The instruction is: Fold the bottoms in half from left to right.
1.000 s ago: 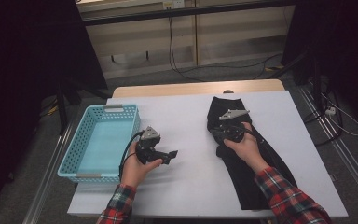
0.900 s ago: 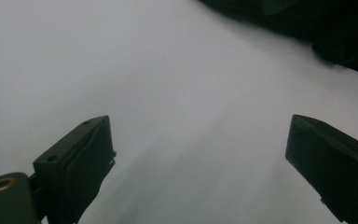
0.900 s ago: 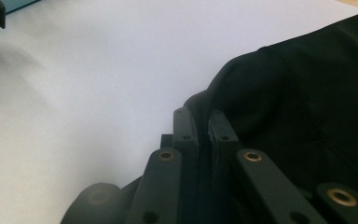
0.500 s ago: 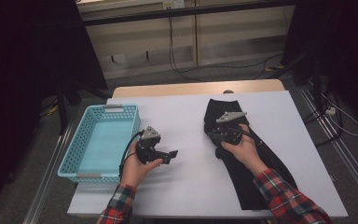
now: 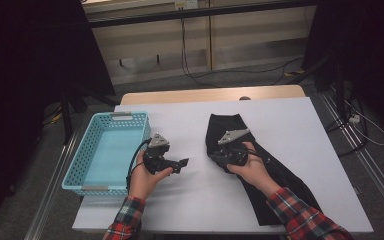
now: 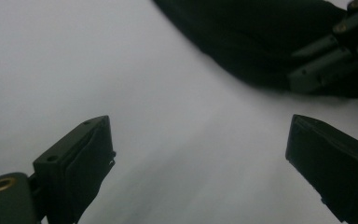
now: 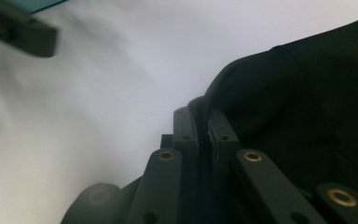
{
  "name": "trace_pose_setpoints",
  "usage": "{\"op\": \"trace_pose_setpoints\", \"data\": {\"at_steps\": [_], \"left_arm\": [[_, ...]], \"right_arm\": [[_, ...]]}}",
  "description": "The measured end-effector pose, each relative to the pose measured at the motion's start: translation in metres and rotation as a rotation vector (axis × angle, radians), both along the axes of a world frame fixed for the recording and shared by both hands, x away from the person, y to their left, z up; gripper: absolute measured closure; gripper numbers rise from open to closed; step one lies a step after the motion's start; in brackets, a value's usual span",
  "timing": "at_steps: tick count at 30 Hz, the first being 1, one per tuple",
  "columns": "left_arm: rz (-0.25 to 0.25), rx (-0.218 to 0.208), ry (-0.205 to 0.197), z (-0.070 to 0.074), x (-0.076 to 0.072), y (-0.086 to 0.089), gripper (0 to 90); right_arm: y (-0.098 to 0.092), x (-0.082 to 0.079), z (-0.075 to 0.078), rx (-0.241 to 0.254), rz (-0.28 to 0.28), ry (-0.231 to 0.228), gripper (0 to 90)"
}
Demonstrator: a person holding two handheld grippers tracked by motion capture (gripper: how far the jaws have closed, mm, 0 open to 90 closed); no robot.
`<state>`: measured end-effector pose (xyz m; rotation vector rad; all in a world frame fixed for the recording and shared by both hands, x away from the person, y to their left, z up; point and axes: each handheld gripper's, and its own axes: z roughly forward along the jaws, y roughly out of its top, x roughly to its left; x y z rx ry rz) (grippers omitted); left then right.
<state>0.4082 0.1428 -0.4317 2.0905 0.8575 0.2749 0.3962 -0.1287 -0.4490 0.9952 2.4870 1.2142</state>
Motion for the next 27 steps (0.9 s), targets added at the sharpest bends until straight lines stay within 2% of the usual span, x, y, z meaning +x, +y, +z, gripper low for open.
{"op": "trace_pose_setpoints", "data": {"at_steps": [1, 2, 6, 8, 9, 10, 11, 13, 14, 16, 17, 18, 20, 22, 23, 24, 25, 27], "left_arm": [[0.003, 0.002, -0.003, 0.001, 0.0, 0.0, 7.5], [0.005, -0.002, -0.002, 0.001, 0.001, 0.001, 7.6], [0.027, -0.01, -0.008, 0.004, 0.003, 0.002, 7.7], [0.04, -0.015, -0.014, 0.005, 0.004, 0.004, 7.7], [0.051, -0.023, -0.009, 0.006, 0.004, 0.004, 7.7], [0.057, -0.025, -0.009, 0.006, 0.006, 0.004, 7.7], [0.057, -0.025, -0.009, 0.006, 0.006, 0.004, 7.7], [0.059, -0.023, -0.011, 0.005, 0.008, 0.003, 7.7], [0.06, -0.021, -0.009, 0.005, 0.009, 0.003, 7.8], [0.059, -0.023, -0.006, 0.004, 0.011, 0.0, 7.8], [0.059, -0.023, -0.007, 0.004, 0.012, -0.001, 7.9], [0.058, -0.023, -0.007, 0.004, 0.014, -0.003, 7.9], [0.058, -0.016, -0.008, 0.002, 0.017, -0.006, 8.0], [0.051, -0.016, 0.0, 0.0, 0.021, -0.011, 8.4], [0.048, -0.008, 0.0, -0.002, 0.025, -0.016, 9.1], [0.048, -0.008, 0.0, -0.002, 0.025, -0.016, 9.4], [0.051, -0.014, 0.005, -0.003, 0.027, -0.019, 9.9], [0.043, -0.018, 0.017, -0.005, 0.031, -0.024, 11.0]], "right_arm": [[0.0, 0.0, 0.0, 0.0, 0.0, 0.0, 84.8], [0.008, -0.006, 0.0, -0.004, 0.039, -0.002, 84.8], [0.025, -0.018, 0.001, 0.02, 0.12, 0.021, 84.8], [0.028, -0.022, 0.002, 0.028, 0.141, 0.028, 84.7], [0.035, -0.029, 0.003, 0.016, 0.174, 0.025, 82.1], [0.037, -0.031, 0.004, 0.009, 0.167, 0.022, 77.2], [0.037, -0.031, 0.004, 0.009, 0.167, 0.022, 77.2], [0.036, -0.031, 0.005, 0.011, 0.144, 0.022, 61.1], [0.034, -0.031, 0.006, 0.006, 0.115, 0.016, 54.2], [0.027, -0.028, 0.01, 0.009, 0.087, 0.008, 49.5], [0.016, -0.026, 0.016, 0.026, 0.037, 0.0, 39.6], [0.016, -0.026, 0.016, 0.026, 0.037, 0.0, 39.6], [0.003, -0.025, 0.022, 0.045, 0.006, -0.015, 40.1], [-0.012, -0.024, 0.028, 0.056, -0.047, -0.032, 36.7], [-0.026, -0.023, 0.03, 0.044, -0.087, -0.051, 35.5], [-0.026, -0.023, 0.03, 0.044, -0.087, -0.051, 35.5], [-0.039, -0.023, 0.031, 0.033, -0.133, -0.057, 31.4], [-0.045, -0.023, 0.03, 0.034, -0.151, -0.055, 30.8]]}}
